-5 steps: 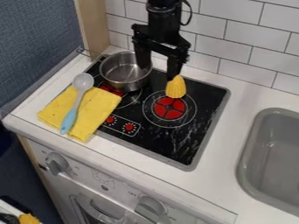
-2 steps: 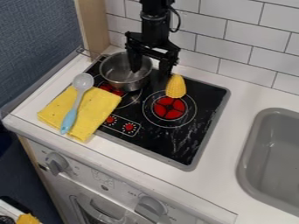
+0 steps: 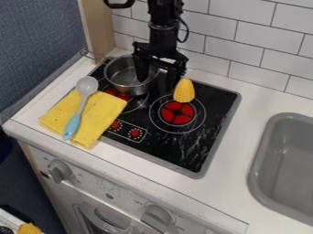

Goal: Move the silver pot into the bottom right side of the burner

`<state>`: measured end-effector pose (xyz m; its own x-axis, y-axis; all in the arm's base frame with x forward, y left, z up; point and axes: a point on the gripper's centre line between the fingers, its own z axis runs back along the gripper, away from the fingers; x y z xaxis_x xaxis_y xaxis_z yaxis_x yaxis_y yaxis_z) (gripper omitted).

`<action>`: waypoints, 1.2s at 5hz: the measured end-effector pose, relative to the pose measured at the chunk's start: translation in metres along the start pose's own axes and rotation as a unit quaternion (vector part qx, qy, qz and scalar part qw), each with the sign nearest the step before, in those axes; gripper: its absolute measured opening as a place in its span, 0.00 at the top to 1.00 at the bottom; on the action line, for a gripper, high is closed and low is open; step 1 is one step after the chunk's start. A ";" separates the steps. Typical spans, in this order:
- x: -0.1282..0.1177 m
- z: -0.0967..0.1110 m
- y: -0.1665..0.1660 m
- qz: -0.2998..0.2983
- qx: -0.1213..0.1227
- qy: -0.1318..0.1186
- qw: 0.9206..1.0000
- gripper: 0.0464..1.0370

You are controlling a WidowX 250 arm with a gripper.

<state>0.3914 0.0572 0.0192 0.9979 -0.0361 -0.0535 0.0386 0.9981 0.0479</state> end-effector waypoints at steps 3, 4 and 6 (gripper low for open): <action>0.001 0.001 0.001 0.004 0.002 -0.003 1.000 0.89; -0.001 0.000 0.001 0.010 0.001 -0.001 1.000 0.94; -0.012 0.072 -0.006 0.000 0.012 -0.086 0.996 0.96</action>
<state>0.3827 0.0476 0.0917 0.9919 -0.0462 0.1184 0.0377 0.9966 0.0726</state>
